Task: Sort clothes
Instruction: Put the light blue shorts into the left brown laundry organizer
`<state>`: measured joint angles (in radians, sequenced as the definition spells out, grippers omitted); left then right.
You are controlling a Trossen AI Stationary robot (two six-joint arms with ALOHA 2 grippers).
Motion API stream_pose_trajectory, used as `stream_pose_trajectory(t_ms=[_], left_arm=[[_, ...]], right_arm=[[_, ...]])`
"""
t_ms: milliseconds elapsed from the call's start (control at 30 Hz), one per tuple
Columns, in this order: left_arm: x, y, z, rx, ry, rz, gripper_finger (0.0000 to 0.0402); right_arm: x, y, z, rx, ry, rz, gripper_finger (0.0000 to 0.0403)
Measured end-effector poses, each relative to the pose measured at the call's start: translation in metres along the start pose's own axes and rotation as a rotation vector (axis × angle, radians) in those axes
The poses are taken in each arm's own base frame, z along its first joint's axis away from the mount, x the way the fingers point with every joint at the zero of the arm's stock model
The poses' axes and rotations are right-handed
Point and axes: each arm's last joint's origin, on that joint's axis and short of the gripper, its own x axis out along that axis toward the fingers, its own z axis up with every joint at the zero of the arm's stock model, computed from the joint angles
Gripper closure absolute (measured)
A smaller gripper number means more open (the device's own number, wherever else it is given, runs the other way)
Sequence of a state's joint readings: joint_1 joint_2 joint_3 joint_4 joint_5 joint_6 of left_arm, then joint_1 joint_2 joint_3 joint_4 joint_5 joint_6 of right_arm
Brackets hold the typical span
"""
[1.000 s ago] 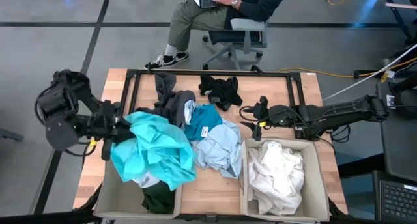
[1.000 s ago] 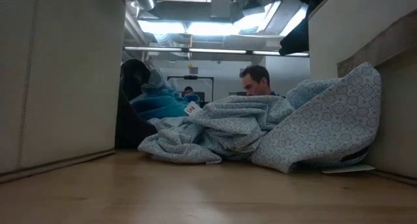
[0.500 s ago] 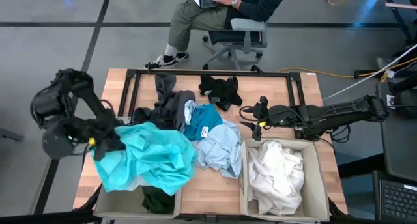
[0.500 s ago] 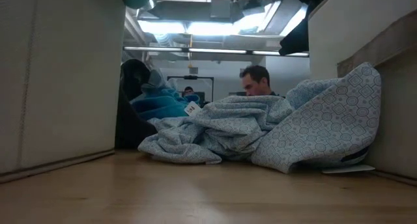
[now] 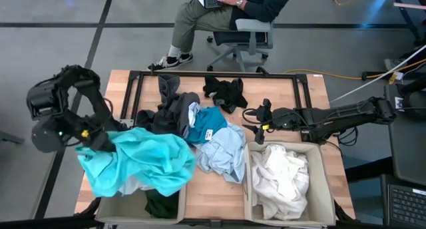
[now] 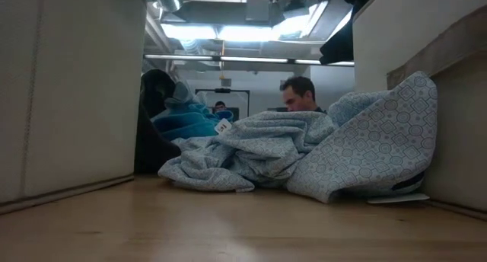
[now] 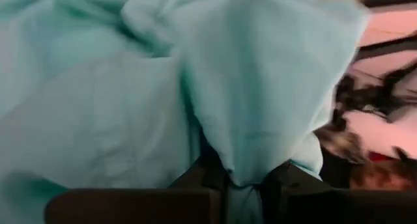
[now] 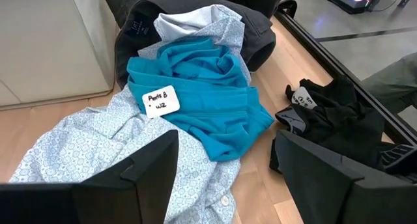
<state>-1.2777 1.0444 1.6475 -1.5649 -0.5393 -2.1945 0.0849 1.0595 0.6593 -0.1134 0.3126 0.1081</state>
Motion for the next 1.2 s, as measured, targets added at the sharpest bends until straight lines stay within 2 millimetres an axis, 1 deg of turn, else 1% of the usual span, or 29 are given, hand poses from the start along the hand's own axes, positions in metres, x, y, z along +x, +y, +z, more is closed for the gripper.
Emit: stream_pose_trajectory(t_ms=[67,200,400,500,633,733,833,1000,1100,1200], left_arm=[[0.010,0.004,-0.006,-0.028,0.007,0.067,0.0368],[0.035,0.008,-0.024,0.003,0.004,0.177,0.0368],[0.076,0.016,-0.046,0.122,-0.097,0.306,0.0368],[0.098,0.020,-0.052,0.152,-0.164,0.368,0.0368],[0.126,0.028,-0.053,0.195,-0.260,0.421,0.0368],[0.148,0.034,-0.051,0.206,-0.331,0.420,0.0368],[0.173,0.042,-0.050,0.189,-0.363,0.395,0.0368],[0.213,0.062,-0.046,0.229,-0.343,0.407,0.0368],[0.233,0.080,-0.043,0.256,-0.298,0.452,0.0368],[0.251,0.099,-0.042,0.238,-0.256,0.475,0.0368]], right_arm=[[0.000,0.000,0.000,0.000,0.000,0.000,0.0146],[0.000,0.000,0.000,-0.007,-0.001,0.000,0.0146],[0.000,0.000,0.000,-0.007,-0.004,0.000,0.0146],[0.000,0.000,0.001,-0.008,-0.010,0.000,0.0146],[0.000,0.000,0.001,-0.009,-0.013,0.000,0.0146],[0.000,0.000,0.001,-0.011,-0.014,0.000,0.0146],[0.000,0.000,0.001,-0.018,-0.018,0.001,0.0146],[0.000,0.000,0.002,-0.024,-0.020,0.001,0.0146],[0.000,0.000,0.002,-0.027,-0.020,0.001,0.0146],[0.000,0.000,0.002,-0.028,-0.020,0.001,0.0146]])
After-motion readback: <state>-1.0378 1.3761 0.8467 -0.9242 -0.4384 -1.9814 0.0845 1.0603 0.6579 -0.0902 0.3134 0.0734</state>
